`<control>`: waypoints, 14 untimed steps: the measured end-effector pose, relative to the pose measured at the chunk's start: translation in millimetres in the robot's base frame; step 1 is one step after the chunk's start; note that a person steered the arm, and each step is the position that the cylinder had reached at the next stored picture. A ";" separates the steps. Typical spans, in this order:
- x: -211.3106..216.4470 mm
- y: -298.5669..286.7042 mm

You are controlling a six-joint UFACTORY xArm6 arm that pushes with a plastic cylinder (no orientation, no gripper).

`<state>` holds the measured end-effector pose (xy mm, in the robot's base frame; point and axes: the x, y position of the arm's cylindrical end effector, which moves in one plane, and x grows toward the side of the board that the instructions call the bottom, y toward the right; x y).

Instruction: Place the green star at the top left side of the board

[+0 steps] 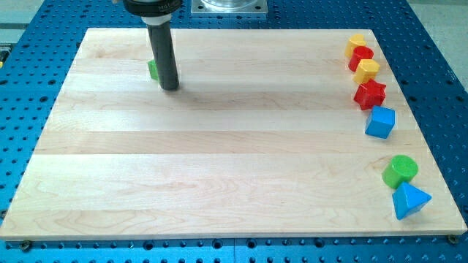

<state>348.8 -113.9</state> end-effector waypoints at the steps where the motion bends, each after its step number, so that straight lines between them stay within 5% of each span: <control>1: 14.5 1.4; 3: -36.2 -7.3; 5: -44.4 23.5; 7: -63.8 -25.6; 14: -108.9 -44.2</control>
<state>239.9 -158.2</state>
